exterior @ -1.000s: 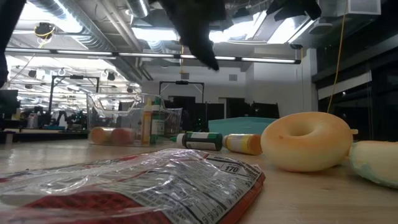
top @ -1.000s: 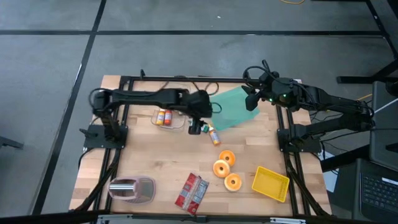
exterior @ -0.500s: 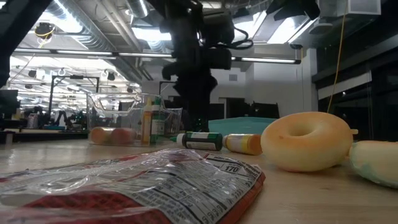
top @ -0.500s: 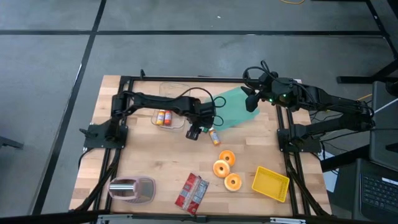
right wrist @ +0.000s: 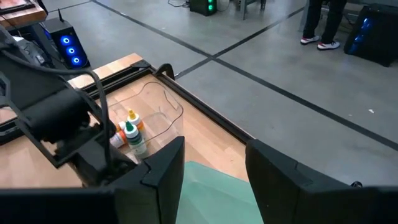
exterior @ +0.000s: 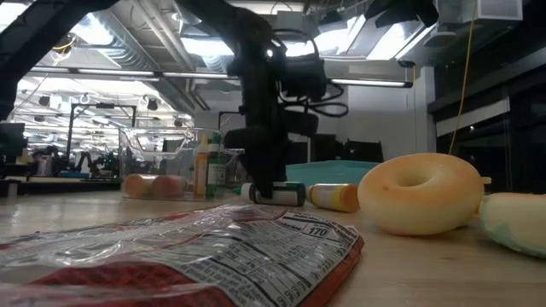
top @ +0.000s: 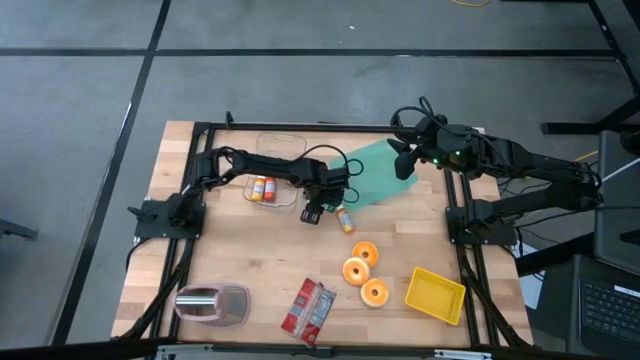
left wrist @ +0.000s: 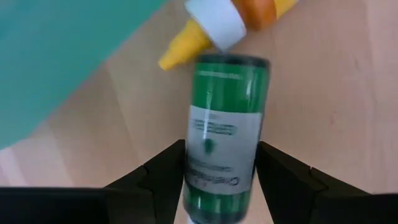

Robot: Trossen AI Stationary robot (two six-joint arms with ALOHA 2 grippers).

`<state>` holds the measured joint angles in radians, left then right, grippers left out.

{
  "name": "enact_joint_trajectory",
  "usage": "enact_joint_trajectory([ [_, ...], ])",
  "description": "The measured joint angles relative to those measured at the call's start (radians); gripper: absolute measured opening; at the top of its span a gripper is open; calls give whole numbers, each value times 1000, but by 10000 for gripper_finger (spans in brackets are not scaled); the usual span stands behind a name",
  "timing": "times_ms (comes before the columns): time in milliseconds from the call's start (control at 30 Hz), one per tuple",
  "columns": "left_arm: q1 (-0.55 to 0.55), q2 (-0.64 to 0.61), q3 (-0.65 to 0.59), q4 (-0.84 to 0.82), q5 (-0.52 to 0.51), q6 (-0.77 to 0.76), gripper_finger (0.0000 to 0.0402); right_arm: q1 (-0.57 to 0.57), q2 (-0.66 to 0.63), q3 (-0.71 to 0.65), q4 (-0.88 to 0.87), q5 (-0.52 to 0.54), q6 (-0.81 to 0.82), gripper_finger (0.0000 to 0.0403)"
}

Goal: Pick & Place Food Item
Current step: Put the green food coloring bottle into the transparent bin

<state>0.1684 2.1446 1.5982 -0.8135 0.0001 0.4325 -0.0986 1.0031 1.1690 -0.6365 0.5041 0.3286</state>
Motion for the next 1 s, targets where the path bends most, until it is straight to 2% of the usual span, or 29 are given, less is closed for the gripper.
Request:
enact_joint_trajectory([
  [167,-4,17,0,0,57,-67,179,0,0,0,0,0,0,168],
  [433,-7,-35,0,0,101,-257,100,0,0,0,1,1,-23,168],
  [667,21,-179,0,18,96,-391,98,0,0,0,6,0,-24,168],
  [867,55,-377,0,48,2,-526,97,0,0,0,19,0,-24,168],
  [1000,86,-525,-2,44,-142,-654,97,0,0,0,27,0,-24,168],
])
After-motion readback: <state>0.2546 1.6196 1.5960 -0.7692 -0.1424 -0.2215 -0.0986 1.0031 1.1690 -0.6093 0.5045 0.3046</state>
